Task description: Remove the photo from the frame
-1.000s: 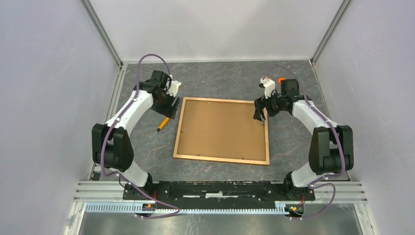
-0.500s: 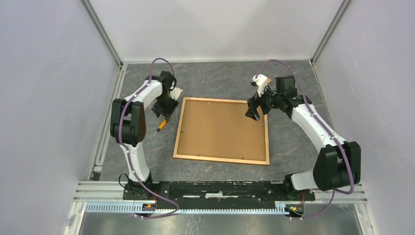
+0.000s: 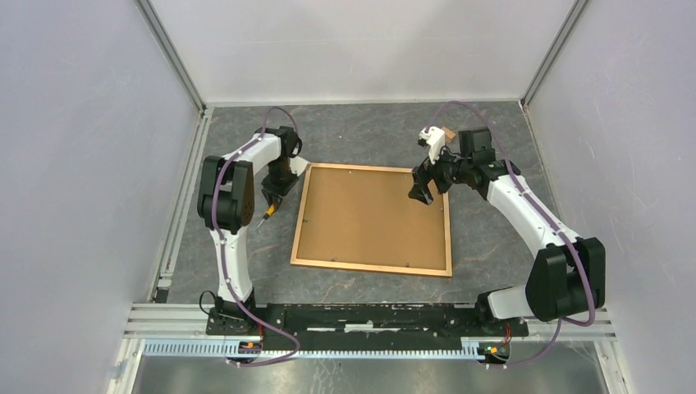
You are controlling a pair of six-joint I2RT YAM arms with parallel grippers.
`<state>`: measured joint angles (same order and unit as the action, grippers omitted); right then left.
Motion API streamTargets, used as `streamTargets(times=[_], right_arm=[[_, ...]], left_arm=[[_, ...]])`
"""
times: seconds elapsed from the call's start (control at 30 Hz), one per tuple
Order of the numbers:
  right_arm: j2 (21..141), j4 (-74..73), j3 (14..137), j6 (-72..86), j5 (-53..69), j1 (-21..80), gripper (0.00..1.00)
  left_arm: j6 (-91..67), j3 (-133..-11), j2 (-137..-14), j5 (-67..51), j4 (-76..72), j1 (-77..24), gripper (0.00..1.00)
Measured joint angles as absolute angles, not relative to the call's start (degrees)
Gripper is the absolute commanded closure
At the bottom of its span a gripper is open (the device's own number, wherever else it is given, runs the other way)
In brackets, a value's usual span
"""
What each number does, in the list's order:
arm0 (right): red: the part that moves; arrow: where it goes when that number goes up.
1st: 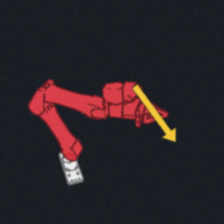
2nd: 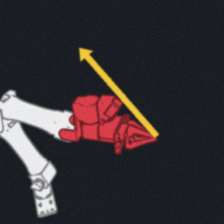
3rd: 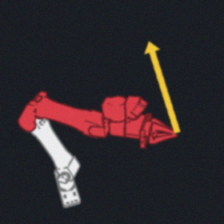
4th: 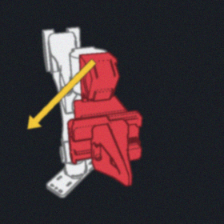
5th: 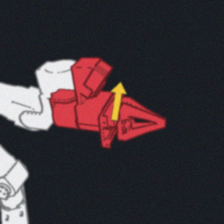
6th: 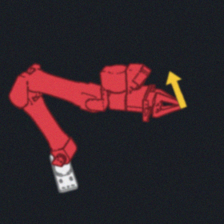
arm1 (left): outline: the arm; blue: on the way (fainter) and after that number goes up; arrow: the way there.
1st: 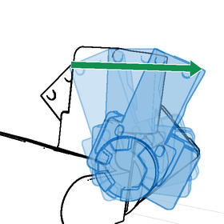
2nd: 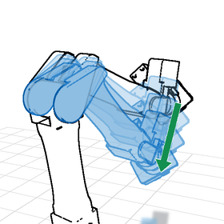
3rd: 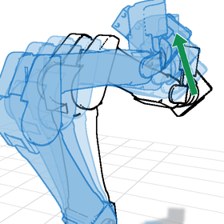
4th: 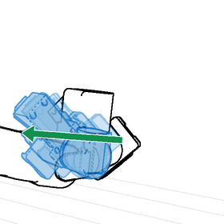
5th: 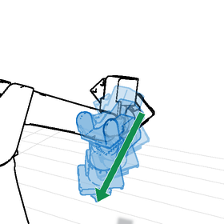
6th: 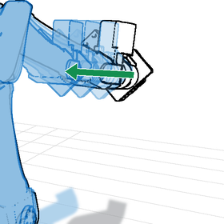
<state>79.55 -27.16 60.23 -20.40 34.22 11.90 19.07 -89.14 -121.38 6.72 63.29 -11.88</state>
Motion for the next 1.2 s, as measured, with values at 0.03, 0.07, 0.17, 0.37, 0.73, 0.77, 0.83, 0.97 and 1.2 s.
streamTargets(times=[0.03, 0.07, 0.17, 0.37, 0.73, 0.77, 0.83, 0.97, 1.2], right_arm=[[79.57, -27.22, 60.34, -20.32, 34.35, 12.32, 0.02], [79.57, -27.49, 60.69, -20.16, 34.57, 12.91, 0.02], [79.57, -27.75, 62.48, -19.22, 36.1, 14.61, 0.02], [80.27, -25.89, 70.04, -15.18, 40.4, 17.67, 0.02], [82.32, -9.26, 76.42, 1.52, 49.41, 28.29, 0.03], [82.43, -7.55, 76.42, 3.16, 49.89, 29.12, 0.04], [82.67, -4.1, 76.44, 6.39, 50.98, 30.98, 0.08], [83.85, 1.69, 76.93, 11.73, 52.84, 34.89, 0.15], [86.26, 2.98, 78.54, 13.52, 53.32, 39.57, 0.23]], left_arm=[[19.07, -89.62, -121.34, 6.33, 63.4, -11.86, 0.87], [18.96, -90.54, -121.1, 5.48, 63.57, -11.7, 0.9], [18.02, -93.54, -118.1, 0.84, 63.53, -10.94, 0.98], [11.33, -98.72, -97.8, -14.57, 58.96, -9.26, 0.98], [-14.5, -86.04, -71.83, -39.99, 36.03, -9.5, 0.98], [-17.02, -83.55, -70.85, -41.12, 33.56, -9.5, 0.98], [-22.09, -78.37, -69.12, -42.59, 27.79, -9.5, 0.98], [-32.73, -70.06, -66.52, -44.84, 16.99, -9.5, 0.98], [-44.62, -64.82, -63.37, -47.77, 2.68, -9.5, 0.98]])
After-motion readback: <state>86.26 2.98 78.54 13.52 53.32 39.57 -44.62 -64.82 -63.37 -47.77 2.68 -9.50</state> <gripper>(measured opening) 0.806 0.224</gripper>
